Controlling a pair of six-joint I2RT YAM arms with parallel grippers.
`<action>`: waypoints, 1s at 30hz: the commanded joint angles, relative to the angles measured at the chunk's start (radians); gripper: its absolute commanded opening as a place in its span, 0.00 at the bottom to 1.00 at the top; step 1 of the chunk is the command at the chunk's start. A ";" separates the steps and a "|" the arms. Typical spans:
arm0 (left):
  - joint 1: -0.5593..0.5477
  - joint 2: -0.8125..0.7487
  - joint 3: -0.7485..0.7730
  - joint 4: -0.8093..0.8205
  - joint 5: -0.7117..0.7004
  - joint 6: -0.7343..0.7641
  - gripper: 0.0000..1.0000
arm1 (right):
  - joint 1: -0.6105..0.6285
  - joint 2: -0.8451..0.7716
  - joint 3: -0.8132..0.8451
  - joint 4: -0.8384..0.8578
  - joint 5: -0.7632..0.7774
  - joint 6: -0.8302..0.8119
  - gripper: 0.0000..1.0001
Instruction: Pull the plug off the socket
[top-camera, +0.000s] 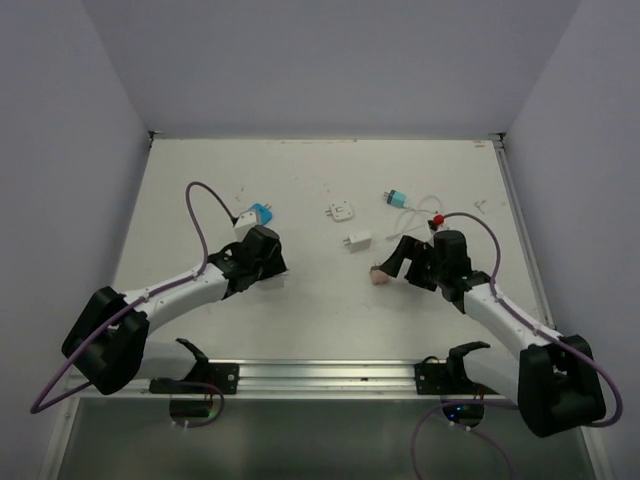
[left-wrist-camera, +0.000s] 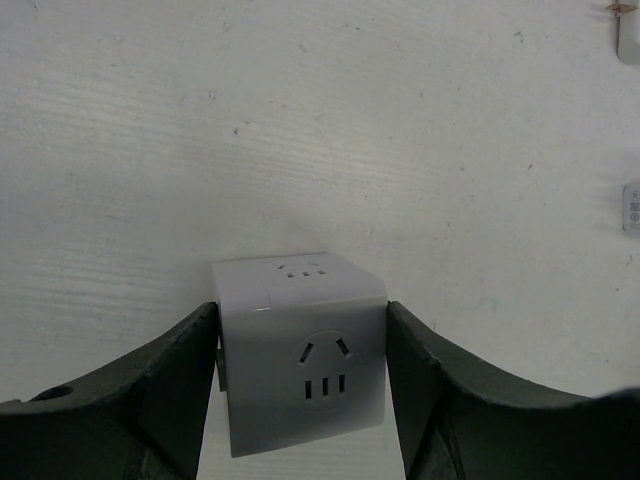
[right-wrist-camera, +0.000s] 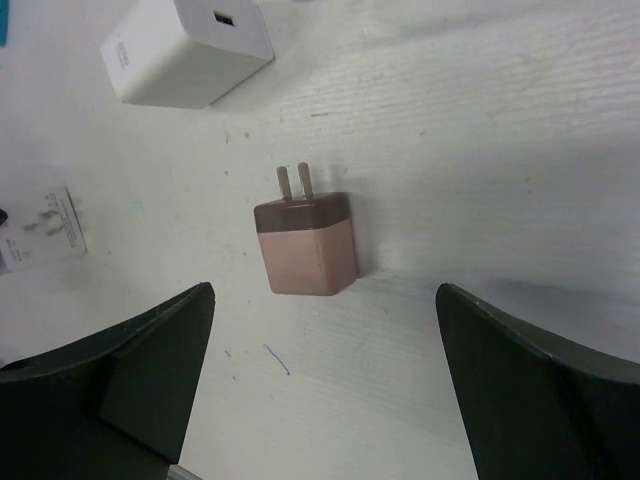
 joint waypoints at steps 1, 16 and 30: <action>0.013 -0.001 0.035 0.024 0.005 0.016 0.38 | -0.004 -0.113 0.095 -0.235 0.138 -0.096 0.98; 0.022 -0.072 0.073 -0.042 -0.011 0.027 0.99 | -0.004 -0.404 0.517 -0.695 0.388 -0.238 0.99; 0.026 -0.382 0.467 -0.355 -0.179 0.307 1.00 | -0.004 -0.521 0.896 -0.893 0.652 -0.445 0.99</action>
